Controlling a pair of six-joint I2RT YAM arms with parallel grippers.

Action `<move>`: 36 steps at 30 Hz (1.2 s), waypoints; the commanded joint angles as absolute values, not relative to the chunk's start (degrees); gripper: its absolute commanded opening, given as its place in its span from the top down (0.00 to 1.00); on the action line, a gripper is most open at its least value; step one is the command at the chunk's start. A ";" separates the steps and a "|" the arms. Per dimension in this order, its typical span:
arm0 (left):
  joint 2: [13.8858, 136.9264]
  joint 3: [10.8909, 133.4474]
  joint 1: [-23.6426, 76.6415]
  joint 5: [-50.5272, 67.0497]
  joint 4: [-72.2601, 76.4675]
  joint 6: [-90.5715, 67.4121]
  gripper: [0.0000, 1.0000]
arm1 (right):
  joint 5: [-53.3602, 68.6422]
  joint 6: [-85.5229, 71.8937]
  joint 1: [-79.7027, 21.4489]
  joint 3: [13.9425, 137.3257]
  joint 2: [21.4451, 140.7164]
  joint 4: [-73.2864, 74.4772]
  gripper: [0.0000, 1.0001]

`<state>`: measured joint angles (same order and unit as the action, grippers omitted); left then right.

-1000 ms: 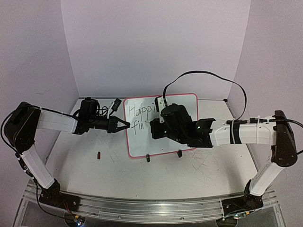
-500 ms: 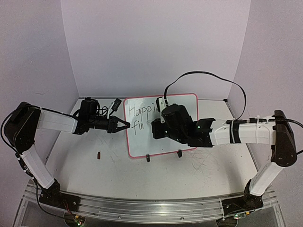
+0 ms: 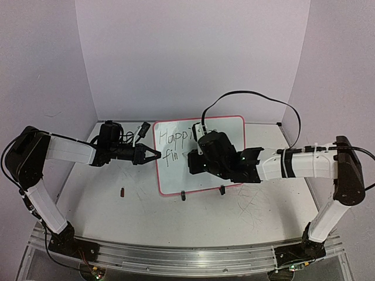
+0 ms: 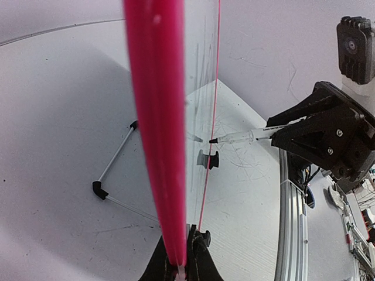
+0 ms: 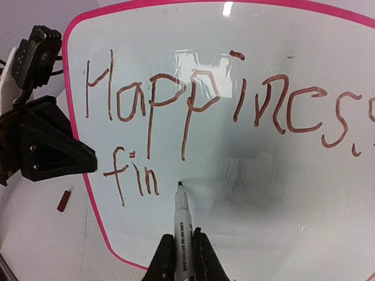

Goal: Write a sentence on the whiteboard

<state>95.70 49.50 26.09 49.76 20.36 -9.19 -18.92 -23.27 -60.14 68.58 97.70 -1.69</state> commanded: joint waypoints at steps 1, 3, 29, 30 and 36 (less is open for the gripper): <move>97.14 50.95 26.51 43.36 16.90 -6.42 1.00 | -20.83 -23.41 -59.98 70.69 98.89 -2.07 1.00; 97.11 50.97 26.52 43.33 16.88 -6.42 1.00 | -20.73 -23.18 -60.00 71.25 99.29 -2.05 1.00; 96.98 50.94 26.54 43.15 16.69 -6.24 1.00 | -16.96 -23.53 -60.86 69.42 99.77 -2.30 1.00; 96.99 50.86 26.54 43.15 16.70 -6.24 1.00 | -16.90 -23.64 -60.87 69.27 99.63 -2.21 1.00; 97.19 51.08 26.54 43.25 16.64 -6.24 1.00 | -17.54 -23.91 -60.93 68.23 98.88 -1.52 1.00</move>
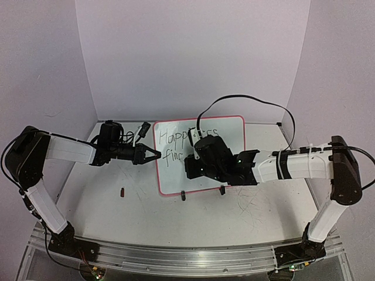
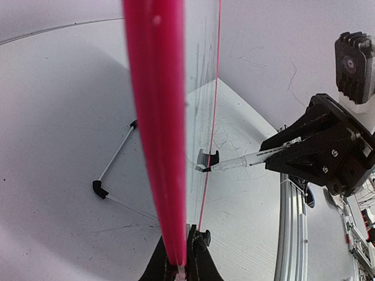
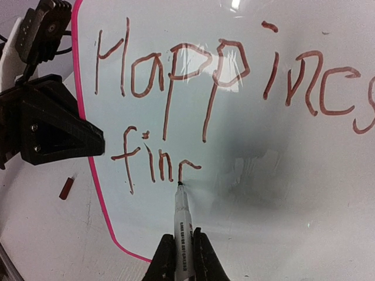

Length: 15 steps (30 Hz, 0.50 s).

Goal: Write a sentence on the whiteboard

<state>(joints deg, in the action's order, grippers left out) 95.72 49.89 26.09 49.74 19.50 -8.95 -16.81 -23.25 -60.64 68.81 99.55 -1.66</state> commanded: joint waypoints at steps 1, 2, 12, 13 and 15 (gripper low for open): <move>97.21 51.12 26.54 43.29 16.62 -6.24 1.00 | -17.84 -23.91 -60.92 68.18 98.82 -1.39 1.00; 97.22 51.15 26.54 43.33 16.61 -6.25 1.00 | -18.28 -23.91 -60.91 68.13 98.74 -1.33 1.00; 97.12 51.15 26.54 43.24 16.52 -6.26 1.00 | -22.19 -22.60 -60.01 71.02 99.56 -1.23 1.00; 97.10 51.14 26.52 43.24 16.52 -6.28 1.00 | -22.23 -22.32 -59.89 71.24 99.68 -1.29 1.00; 97.08 51.07 26.54 43.24 16.52 -6.26 1.00 | -22.35 -21.98 -59.52 71.73 99.83 -1.33 1.00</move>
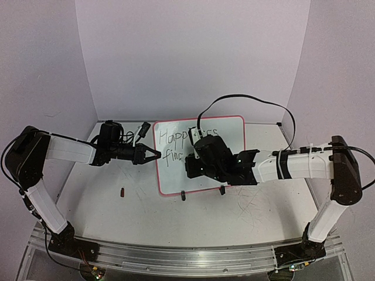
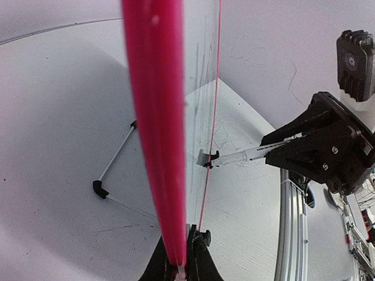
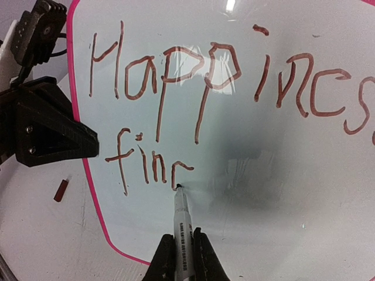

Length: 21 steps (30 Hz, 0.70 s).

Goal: Write a sentence on the whiteboard

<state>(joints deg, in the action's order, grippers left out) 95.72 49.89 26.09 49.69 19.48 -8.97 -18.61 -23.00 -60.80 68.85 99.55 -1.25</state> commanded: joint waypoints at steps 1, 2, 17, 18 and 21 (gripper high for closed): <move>97.05 51.03 26.54 43.24 16.52 -6.25 1.00 | -22.36 -21.87 -59.41 71.93 99.87 -1.38 1.00; 97.09 50.98 26.54 43.24 16.51 -6.21 1.00 | -22.33 -21.73 -59.33 72.16 99.93 -1.40 1.00; 97.15 51.15 26.54 43.24 16.36 -6.17 1.00 | -23.10 -19.98 -58.44 75.10 100.72 -2.00 1.00; 97.12 51.15 26.54 43.22 16.35 -6.16 1.00 | -23.12 -19.86 -58.44 75.23 100.72 -2.04 1.00; 97.15 51.19 26.54 43.24 16.35 -6.17 1.00 | -23.08 -19.79 -58.44 75.35 100.72 -2.08 1.00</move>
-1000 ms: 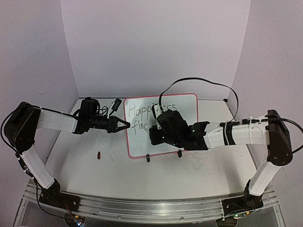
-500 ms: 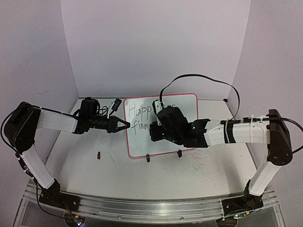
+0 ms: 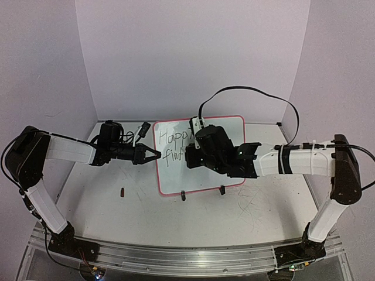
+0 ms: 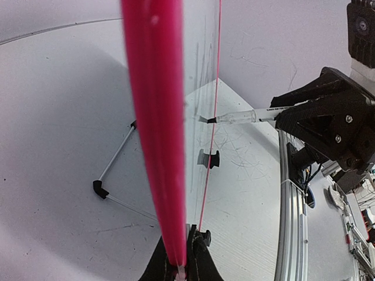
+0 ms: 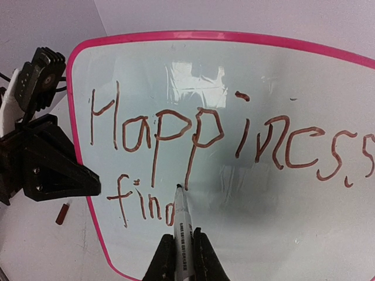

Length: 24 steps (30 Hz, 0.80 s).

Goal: Write a sentence on the whiteboard

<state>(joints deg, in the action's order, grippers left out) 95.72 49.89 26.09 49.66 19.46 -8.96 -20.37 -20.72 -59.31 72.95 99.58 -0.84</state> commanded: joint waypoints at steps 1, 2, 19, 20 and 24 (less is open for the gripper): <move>97.18 51.22 26.54 43.24 16.35 -6.17 1.00 | -23.00 -19.81 -58.43 75.31 100.72 -2.10 1.00; 97.18 51.24 26.54 43.27 16.35 -6.13 1.00 | -22.88 -19.91 -58.42 75.20 100.70 -2.07 1.00; 97.21 51.20 26.54 43.15 16.26 -5.99 1.00 | -19.25 -23.33 -59.48 69.79 99.18 -1.66 1.00; 97.27 51.21 26.54 43.15 16.26 -6.00 1.00 | -19.17 -23.39 -59.55 69.53 99.16 -1.55 1.00; 97.28 51.16 26.54 43.16 16.27 -5.98 1.00 | -19.22 -23.95 -59.73 68.47 98.64 -1.27 1.00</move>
